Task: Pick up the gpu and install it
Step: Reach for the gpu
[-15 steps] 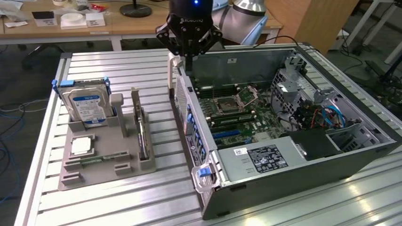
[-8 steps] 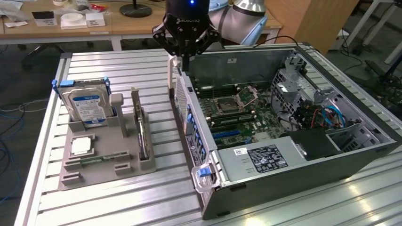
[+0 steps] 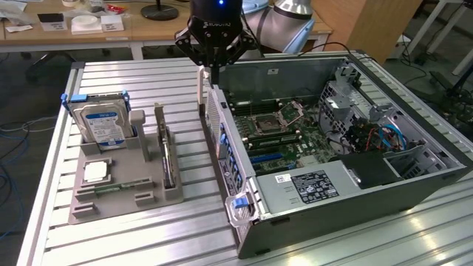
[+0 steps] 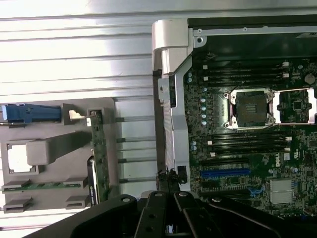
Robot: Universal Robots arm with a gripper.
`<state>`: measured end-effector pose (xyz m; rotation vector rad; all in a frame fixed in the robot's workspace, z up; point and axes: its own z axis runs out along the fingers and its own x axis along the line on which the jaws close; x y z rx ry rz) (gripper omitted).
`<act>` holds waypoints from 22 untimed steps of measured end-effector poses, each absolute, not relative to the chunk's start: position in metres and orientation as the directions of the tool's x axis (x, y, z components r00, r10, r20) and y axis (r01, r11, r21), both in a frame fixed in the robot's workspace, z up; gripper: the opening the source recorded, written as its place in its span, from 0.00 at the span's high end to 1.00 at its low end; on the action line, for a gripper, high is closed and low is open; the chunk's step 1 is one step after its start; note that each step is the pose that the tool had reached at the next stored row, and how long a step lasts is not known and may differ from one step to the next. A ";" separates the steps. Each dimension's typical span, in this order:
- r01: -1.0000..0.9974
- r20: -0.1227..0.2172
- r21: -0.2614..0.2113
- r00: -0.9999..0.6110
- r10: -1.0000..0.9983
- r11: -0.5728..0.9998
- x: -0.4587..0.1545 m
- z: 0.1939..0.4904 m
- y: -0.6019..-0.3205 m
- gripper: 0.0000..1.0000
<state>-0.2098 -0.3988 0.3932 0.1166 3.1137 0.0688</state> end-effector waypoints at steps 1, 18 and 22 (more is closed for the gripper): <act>0.074 -0.023 0.045 -0.997 0.075 0.996 -0.211 0.393 -0.399 0.90; 0.074 -0.023 0.045 -0.997 0.075 0.996 -0.227 0.393 -0.399 0.90; 0.074 -0.023 0.045 -0.997 0.075 0.996 -0.231 0.393 -0.399 0.90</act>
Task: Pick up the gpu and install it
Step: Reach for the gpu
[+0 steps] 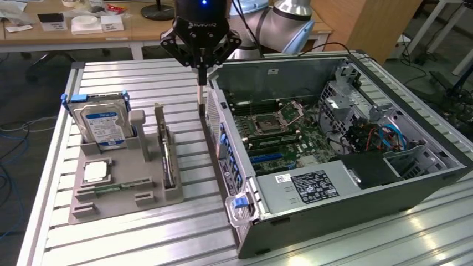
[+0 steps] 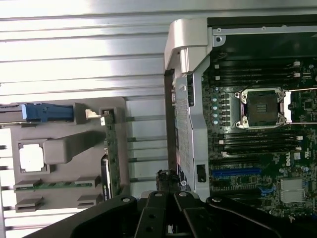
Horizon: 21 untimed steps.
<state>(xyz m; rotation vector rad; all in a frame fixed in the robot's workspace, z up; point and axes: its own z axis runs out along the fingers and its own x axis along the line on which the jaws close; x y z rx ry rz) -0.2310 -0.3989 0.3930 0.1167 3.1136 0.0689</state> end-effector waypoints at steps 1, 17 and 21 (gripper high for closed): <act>0.074 -0.023 0.045 -0.997 0.075 0.996 -0.232 0.393 -0.399 0.90; 0.074 -0.023 0.045 -0.997 0.075 0.996 -0.248 0.393 -0.399 0.90; 0.074 -0.023 0.045 -0.997 0.075 0.996 -0.252 0.393 -0.399 0.90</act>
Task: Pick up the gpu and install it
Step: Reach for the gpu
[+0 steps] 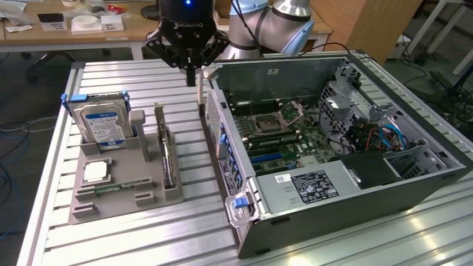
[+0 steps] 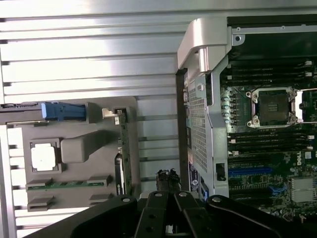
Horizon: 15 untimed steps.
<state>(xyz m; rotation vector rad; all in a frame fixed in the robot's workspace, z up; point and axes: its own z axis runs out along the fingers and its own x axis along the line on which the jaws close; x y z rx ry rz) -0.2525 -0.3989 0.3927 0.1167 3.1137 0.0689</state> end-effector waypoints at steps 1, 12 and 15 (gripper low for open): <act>0.074 -0.023 0.045 -0.997 0.075 0.996 -0.254 0.393 -0.399 0.90; 0.074 -0.023 0.045 -0.997 0.075 0.996 -0.266 0.392 -0.399 0.90; 0.074 -0.023 0.045 -0.997 0.075 0.996 -0.271 0.392 -0.399 0.90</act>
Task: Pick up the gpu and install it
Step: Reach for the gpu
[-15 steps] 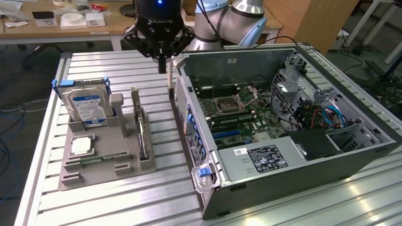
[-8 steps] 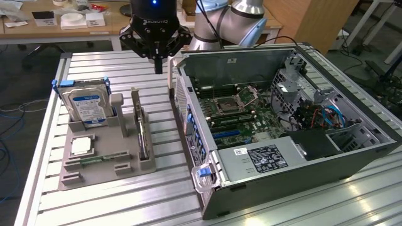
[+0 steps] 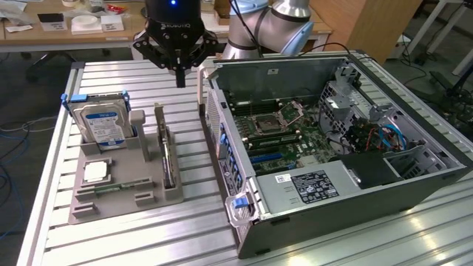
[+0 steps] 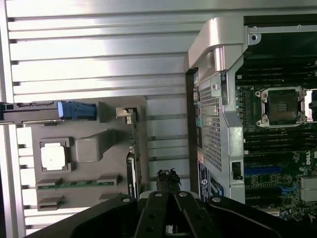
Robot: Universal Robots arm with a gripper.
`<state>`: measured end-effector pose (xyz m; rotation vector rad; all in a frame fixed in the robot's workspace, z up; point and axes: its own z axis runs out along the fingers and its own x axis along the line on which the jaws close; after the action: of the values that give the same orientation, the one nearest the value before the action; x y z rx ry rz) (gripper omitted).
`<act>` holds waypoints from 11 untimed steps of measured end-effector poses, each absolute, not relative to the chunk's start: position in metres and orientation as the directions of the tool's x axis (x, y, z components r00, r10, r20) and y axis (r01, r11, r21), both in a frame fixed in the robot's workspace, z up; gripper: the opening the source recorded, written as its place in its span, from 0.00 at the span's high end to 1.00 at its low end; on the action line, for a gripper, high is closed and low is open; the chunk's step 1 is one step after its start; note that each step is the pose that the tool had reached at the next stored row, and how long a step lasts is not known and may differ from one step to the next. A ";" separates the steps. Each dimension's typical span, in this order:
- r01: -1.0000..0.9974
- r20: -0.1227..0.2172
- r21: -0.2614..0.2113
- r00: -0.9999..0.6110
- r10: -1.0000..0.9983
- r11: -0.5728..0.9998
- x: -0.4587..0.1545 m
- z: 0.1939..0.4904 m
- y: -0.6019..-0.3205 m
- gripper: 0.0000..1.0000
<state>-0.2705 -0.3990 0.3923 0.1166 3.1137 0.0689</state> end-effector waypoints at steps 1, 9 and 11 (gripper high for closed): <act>0.074 -0.023 0.045 -0.997 0.075 0.996 -0.272 0.392 -0.399 0.90; 0.074 -0.023 0.045 -0.997 0.075 0.996 -0.282 0.392 -0.399 0.90; 0.074 -0.023 0.045 -0.997 0.075 0.996 -0.285 0.392 -0.399 0.90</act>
<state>-0.2852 -0.3990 0.3920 0.1165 3.1136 0.0689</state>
